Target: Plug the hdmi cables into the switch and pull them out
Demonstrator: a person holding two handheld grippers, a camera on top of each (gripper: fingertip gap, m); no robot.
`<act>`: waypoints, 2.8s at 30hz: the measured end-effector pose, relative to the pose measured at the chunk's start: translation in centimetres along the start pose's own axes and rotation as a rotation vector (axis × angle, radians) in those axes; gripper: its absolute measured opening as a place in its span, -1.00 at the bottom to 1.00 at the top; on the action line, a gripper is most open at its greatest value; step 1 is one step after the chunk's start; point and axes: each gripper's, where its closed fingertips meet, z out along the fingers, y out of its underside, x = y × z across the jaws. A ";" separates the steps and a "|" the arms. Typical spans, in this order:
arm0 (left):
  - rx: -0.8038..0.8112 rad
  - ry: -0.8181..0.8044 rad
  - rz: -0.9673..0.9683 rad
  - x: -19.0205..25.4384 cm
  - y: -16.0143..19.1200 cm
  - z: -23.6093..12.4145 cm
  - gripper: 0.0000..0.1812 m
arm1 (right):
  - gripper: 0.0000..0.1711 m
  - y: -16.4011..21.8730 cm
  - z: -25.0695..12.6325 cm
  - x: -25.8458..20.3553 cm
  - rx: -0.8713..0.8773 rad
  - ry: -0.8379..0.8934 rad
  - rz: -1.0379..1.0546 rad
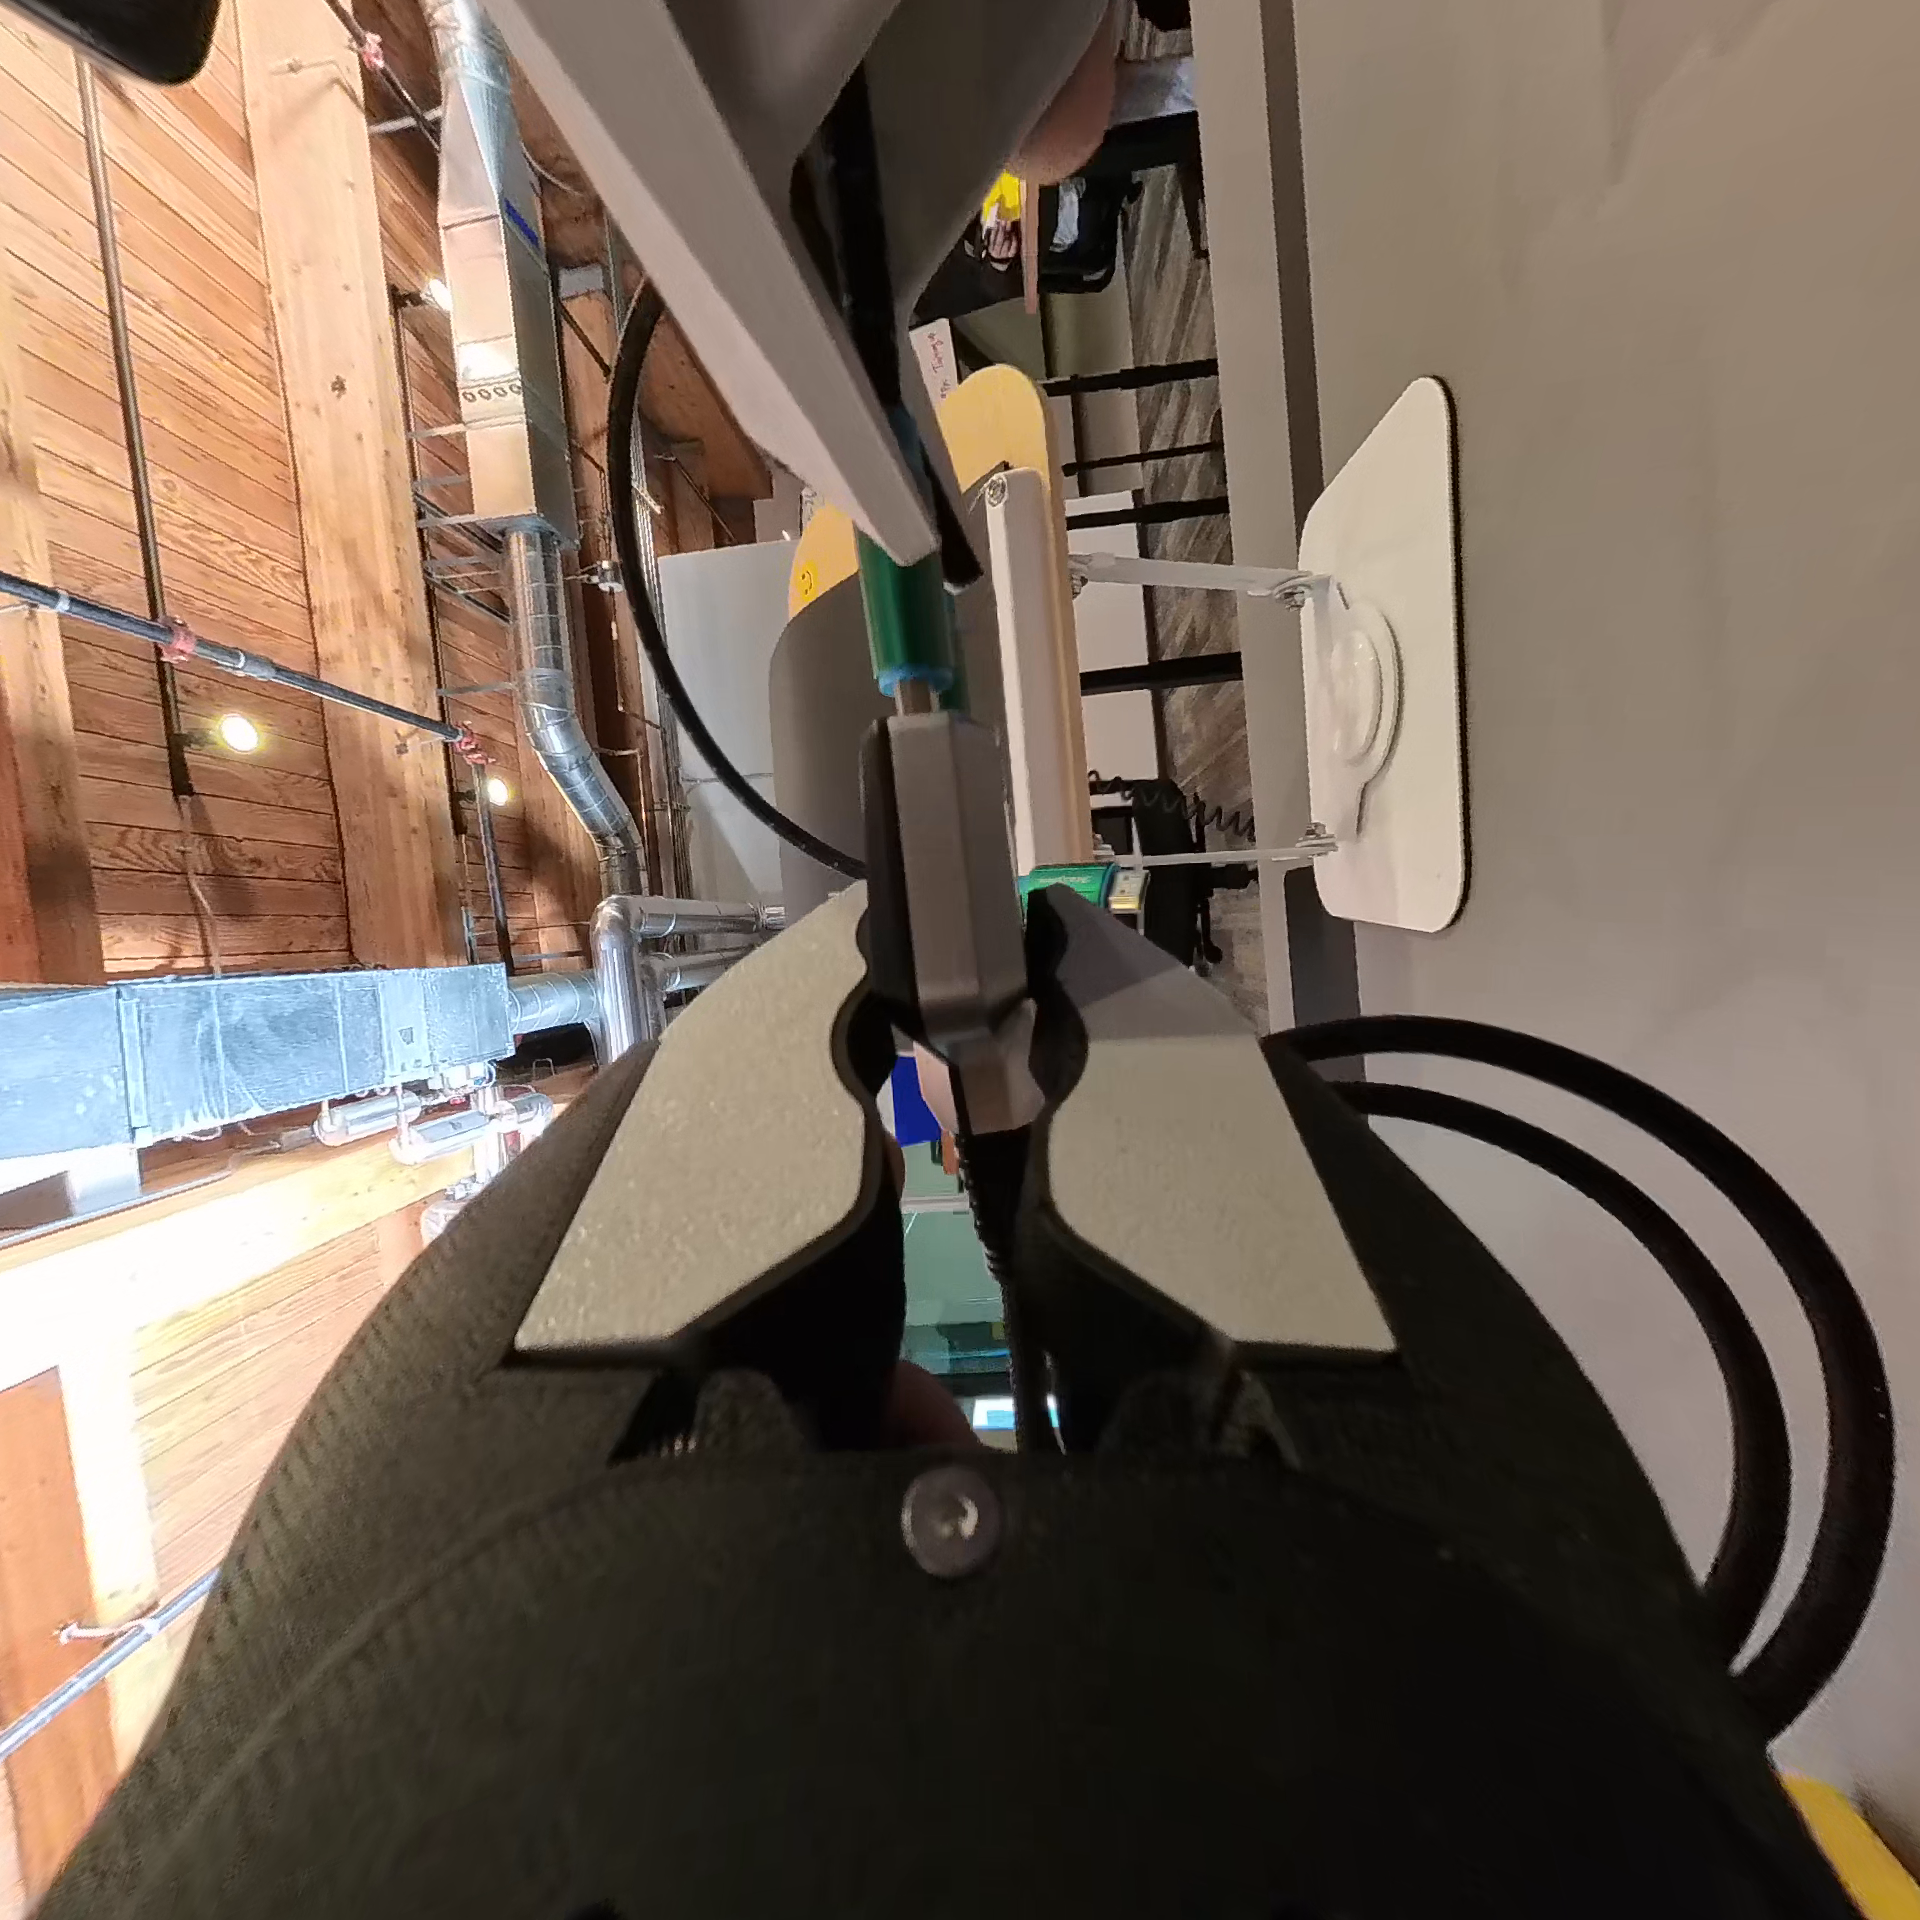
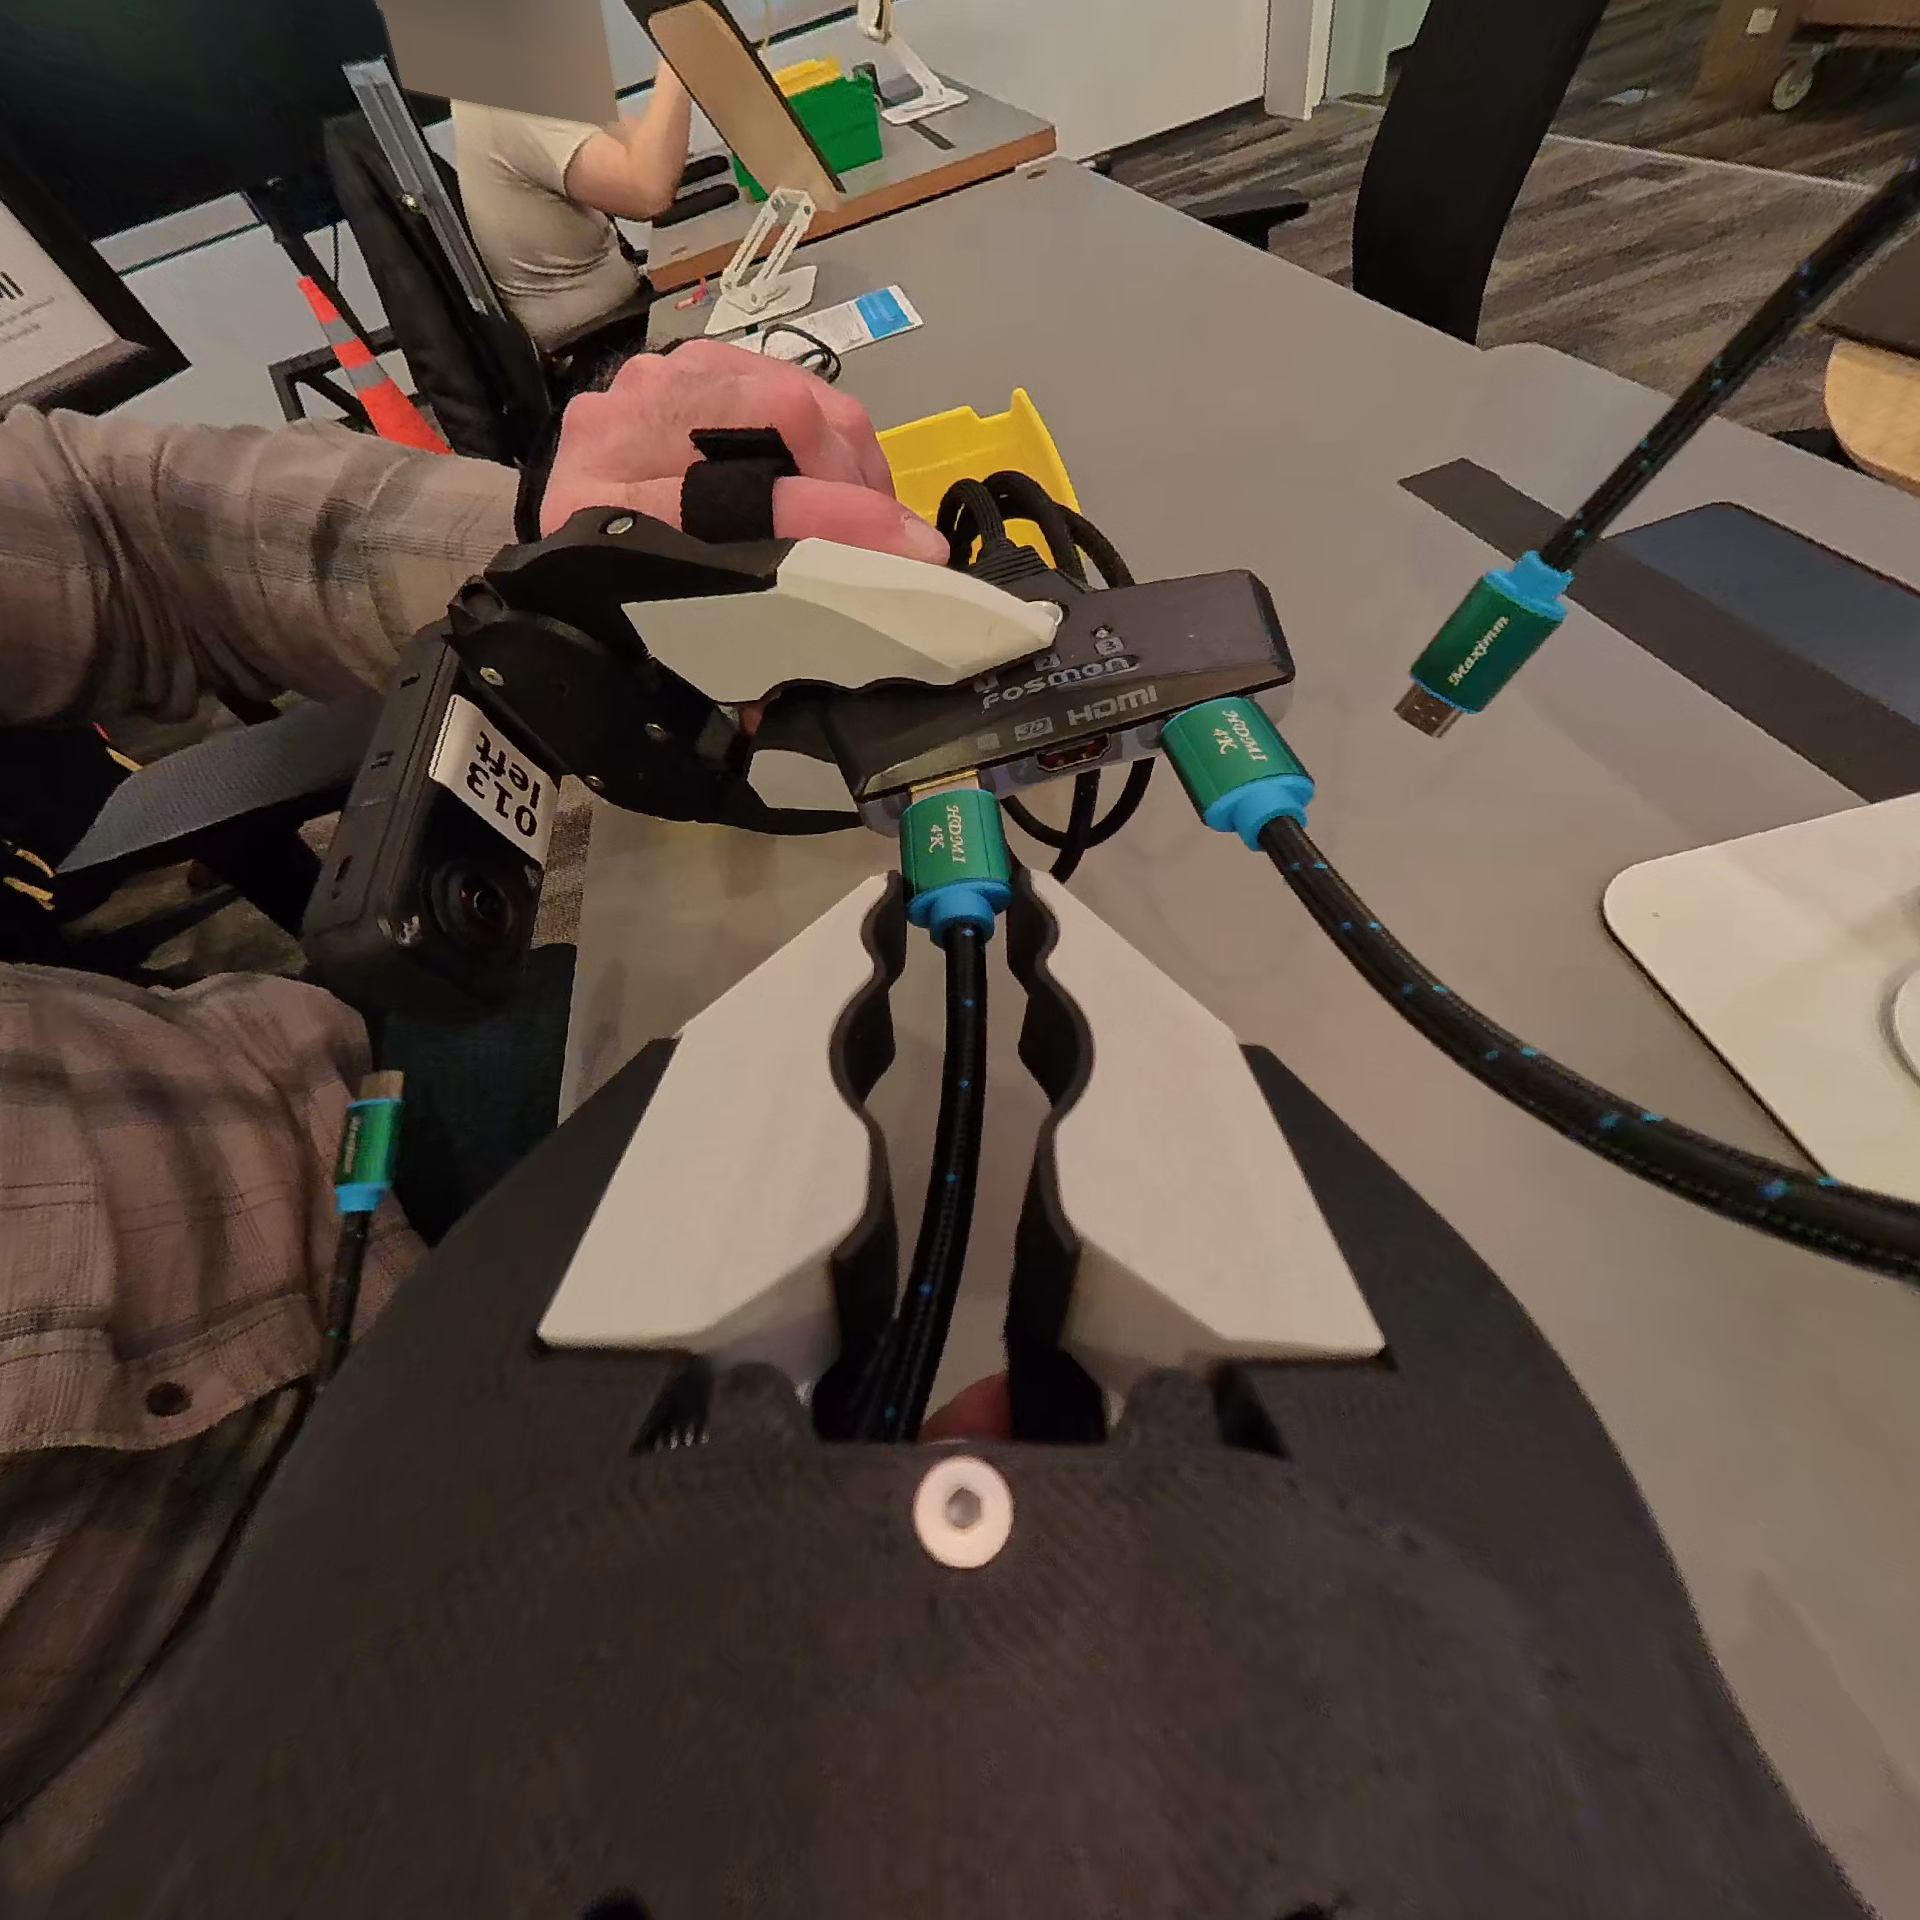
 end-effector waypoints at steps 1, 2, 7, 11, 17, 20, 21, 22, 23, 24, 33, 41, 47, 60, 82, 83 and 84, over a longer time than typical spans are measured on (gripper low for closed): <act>0.009 0.005 0.001 0.0 -0.1 0.0 -0.76 | -0.80 0.0 0.0 -0.1 0.000 -0.007 -0.006; 0.022 0.005 0.006 -0.1 -0.2 -0.1 -0.76 | -0.80 -0.1 0.0 -0.2 0.001 -0.012 -0.013; 0.014 -0.002 -0.014 -0.6 -0.1 0.1 -0.77 | -0.80 -0.6 0.0 -0.2 0.027 -0.019 -0.034; -0.003 -0.009 -0.038 -1.0 0.0 0.2 -0.77 | -0.81 -1.1 -0.1 -0.3 0.059 -0.018 -0.035; -0.047 0.007 -0.071 -1.0 0.2 0.3 -0.79 | -0.81 -1.3 0.1 -0.4 0.064 -0.010 -0.030; -0.070 0.026 -0.087 -0.9 0.5 0.4 -0.78 | -0.81 -1.5 0.4 -0.3 0.063 0.009 -0.033; -0.081 0.031 -0.093 -0.8 0.5 0.4 -0.78 | -0.81 -1.5 0.4 -0.3 0.062 0.012 -0.036; -0.081 0.023 -0.101 -0.8 0.5 0.4 -0.78 | -0.81 -1.5 0.4 -0.4 0.062 0.013 -0.042; -0.088 0.026 -0.102 -0.8 0.6 0.4 -0.78 | -0.81 -1.6 0.4 -0.4 0.062 0.020 -0.048; -0.093 0.027 -0.109 -0.8 0.6 0.4 -0.78 | -0.81 -1.7 0.5 -0.4 0.065 0.026 -0.050; -0.088 -0.006 -0.064 -1.4 0.8 0.6 -0.75 | -0.80 -2.3 0.2 -0.5 0.048 0.099 -0.121; -0.092 -0.046 -0.165 -3.6 0.2 0.2 -0.56 | -0.80 -3.3 -1.1 -1.3 0.056 0.147 -0.181; -0.099 0.009 -0.292 -4.5 0.4 -0.5 -0.40 | -0.80 -3.5 -2.5 -1.0 0.048 0.173 -0.197; -0.103 -0.003 -0.412 -5.2 1.1 -3.7 -0.48 | -0.80 -4.4 -7.6 0.7 -0.070 0.318 -0.308; -0.051 0.177 -0.493 3.5 -2.3 -5.2 -0.51 | -0.80 -3.6 -33.3 3.4 -1.187 0.411 -0.535; -0.049 0.180 -0.491 3.6 -2.4 -5.2 -0.51 | -0.80 -3.3 -33.8 3.9 -1.215 0.419 -0.517; -0.048 0.184 -0.494 3.8 -2.4 -5.3 -0.51 | -0.80 -2.9 -34.3 4.4 -1.244 0.429 -0.495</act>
